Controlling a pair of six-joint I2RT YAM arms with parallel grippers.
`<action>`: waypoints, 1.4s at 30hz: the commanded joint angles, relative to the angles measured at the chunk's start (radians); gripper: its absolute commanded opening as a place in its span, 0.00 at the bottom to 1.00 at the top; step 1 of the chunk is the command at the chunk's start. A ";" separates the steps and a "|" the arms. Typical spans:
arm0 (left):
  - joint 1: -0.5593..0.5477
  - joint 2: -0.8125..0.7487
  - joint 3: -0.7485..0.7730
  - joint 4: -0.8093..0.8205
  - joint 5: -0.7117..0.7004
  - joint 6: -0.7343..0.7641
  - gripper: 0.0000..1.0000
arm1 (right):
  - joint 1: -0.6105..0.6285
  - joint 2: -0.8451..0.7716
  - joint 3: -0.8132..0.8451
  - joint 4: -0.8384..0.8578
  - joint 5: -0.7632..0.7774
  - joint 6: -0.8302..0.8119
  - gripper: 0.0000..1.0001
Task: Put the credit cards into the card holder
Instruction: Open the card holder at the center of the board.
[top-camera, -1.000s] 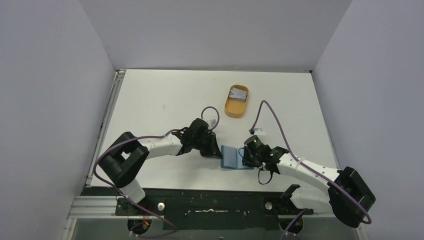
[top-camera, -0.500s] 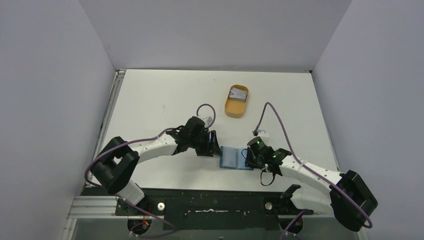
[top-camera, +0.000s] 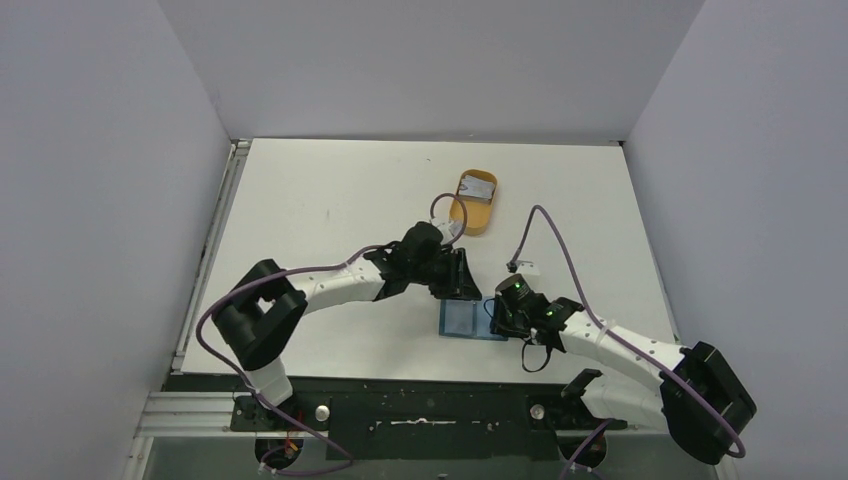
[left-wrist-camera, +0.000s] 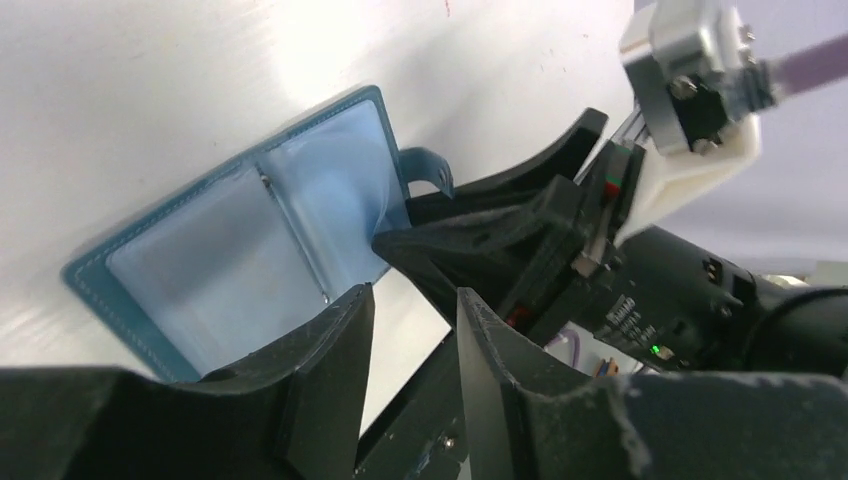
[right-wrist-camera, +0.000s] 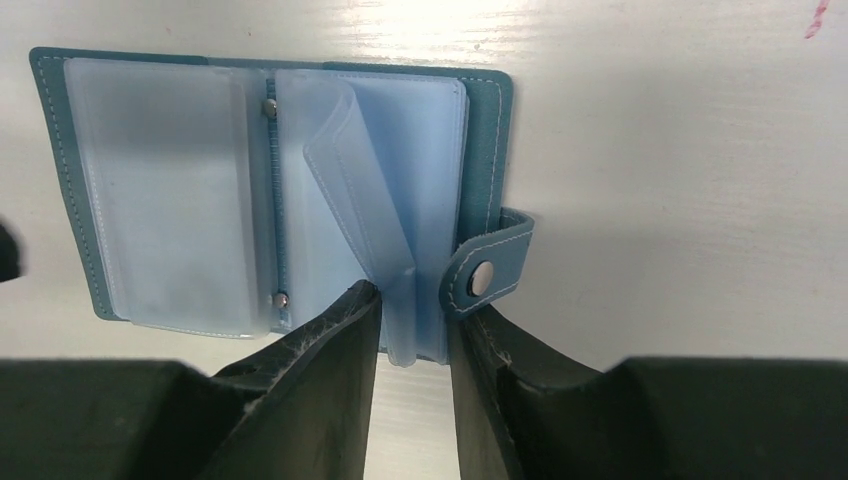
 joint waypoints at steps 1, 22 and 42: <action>-0.008 0.082 0.060 0.062 0.025 -0.021 0.30 | -0.009 -0.035 0.011 -0.022 0.028 0.000 0.32; -0.003 0.165 0.033 0.032 -0.004 -0.022 0.15 | 0.033 -0.362 0.217 -0.280 -0.051 -0.007 0.38; 0.093 -0.117 -0.159 -0.022 -0.035 -0.034 0.25 | 0.057 0.070 0.185 0.062 -0.067 -0.004 0.37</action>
